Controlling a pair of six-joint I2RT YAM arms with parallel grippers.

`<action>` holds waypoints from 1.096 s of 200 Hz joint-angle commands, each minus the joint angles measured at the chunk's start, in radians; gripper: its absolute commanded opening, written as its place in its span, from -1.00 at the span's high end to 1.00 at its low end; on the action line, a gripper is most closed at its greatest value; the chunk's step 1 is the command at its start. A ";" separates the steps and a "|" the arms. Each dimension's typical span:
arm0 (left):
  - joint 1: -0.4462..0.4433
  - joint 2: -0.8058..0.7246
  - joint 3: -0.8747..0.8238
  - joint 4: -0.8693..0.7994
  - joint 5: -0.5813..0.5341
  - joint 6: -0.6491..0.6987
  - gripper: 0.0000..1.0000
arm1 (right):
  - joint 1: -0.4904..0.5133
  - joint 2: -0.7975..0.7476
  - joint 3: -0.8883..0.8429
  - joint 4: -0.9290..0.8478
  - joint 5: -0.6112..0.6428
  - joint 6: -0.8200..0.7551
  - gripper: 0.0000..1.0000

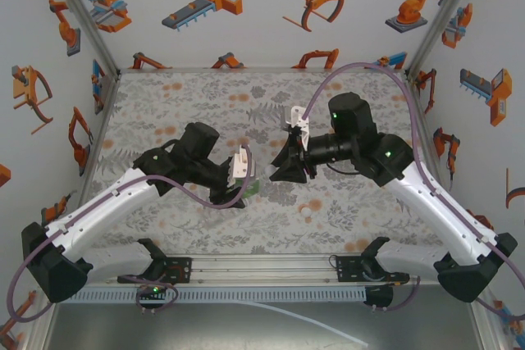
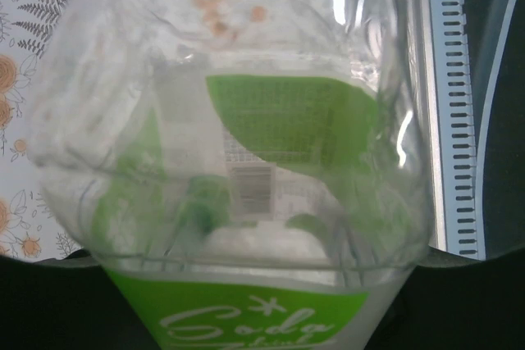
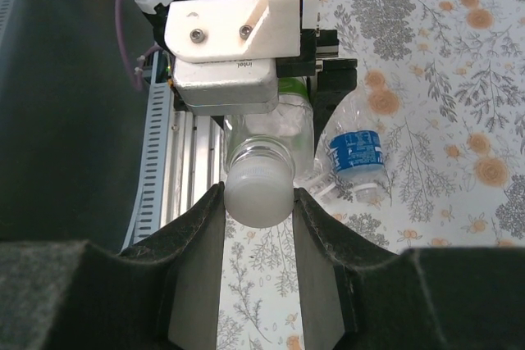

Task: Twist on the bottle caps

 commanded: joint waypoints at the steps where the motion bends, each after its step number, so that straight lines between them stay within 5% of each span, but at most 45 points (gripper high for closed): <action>1: -0.009 0.005 0.042 0.017 0.022 0.022 1.00 | 0.022 0.008 0.036 -0.023 0.013 -0.019 0.83; 160: -0.024 0.024 0.042 0.021 0.036 0.021 1.00 | 0.119 0.104 0.145 -0.247 0.086 -0.245 1.00; 219: -0.025 0.018 0.024 0.075 0.055 0.008 1.00 | 0.139 0.088 0.070 -0.151 0.011 -0.120 1.00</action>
